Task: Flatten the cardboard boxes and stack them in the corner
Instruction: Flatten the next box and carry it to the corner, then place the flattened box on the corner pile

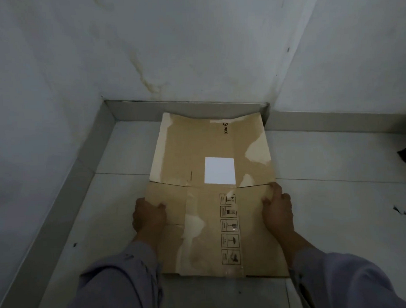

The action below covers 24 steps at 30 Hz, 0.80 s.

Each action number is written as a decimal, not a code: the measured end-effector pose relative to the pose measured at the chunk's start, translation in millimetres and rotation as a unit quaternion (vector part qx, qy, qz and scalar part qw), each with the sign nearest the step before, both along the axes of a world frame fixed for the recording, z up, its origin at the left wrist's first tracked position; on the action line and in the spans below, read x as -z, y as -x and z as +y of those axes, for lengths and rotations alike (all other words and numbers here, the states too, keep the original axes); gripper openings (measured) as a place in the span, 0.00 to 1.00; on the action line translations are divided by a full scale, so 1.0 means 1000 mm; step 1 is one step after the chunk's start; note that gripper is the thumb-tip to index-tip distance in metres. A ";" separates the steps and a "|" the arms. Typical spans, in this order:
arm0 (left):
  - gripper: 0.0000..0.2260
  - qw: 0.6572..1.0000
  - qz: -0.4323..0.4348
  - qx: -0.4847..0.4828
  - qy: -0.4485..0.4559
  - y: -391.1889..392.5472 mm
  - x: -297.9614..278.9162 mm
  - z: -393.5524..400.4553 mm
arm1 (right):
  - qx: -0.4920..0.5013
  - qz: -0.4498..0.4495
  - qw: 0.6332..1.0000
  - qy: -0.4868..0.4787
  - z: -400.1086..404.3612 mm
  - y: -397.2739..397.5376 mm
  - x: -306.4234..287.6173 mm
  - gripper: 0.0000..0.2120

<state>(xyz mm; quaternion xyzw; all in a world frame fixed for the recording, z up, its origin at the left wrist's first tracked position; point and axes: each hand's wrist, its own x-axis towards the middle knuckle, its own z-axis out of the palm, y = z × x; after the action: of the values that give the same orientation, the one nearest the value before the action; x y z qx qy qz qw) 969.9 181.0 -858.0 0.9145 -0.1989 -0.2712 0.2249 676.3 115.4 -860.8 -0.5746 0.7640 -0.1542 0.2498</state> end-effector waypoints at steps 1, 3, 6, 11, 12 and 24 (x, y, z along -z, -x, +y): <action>0.26 1.000 0.000 0.005 0.004 -0.001 0.002 -0.002 | 0.001 0.008 1.000 -0.003 -0.003 0.000 0.004 0.21; 0.29 0.999 0.000 0.031 0.010 -0.004 0.007 -0.006 | 0.005 0.039 0.999 -0.019 -0.007 -0.002 0.012 0.21; 0.40 0.994 -0.022 0.092 -0.051 0.001 0.009 -0.009 | 0.001 0.132 0.991 -0.031 -0.005 -0.008 0.015 0.20; 0.44 0.933 -0.175 0.310 -0.045 0.046 0.012 -0.006 | -0.145 0.187 0.971 0.038 0.004 -0.027 0.001 0.25; 0.42 0.912 -0.172 0.372 -0.027 0.055 0.013 -0.004 | -0.184 0.183 0.965 0.044 0.005 -0.033 -0.002 0.24; 0.31 0.842 -0.160 0.491 -0.157 0.093 0.007 -0.018 | -0.278 0.197 0.935 -0.094 0.002 -0.059 -0.004 0.21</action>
<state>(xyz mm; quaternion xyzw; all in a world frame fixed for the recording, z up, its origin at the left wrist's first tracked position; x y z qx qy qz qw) 877.2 163.1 -864.6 0.7510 -0.6097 -0.2237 -0.1194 735.2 117.4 -856.5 -0.7568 0.6189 0.1100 0.1795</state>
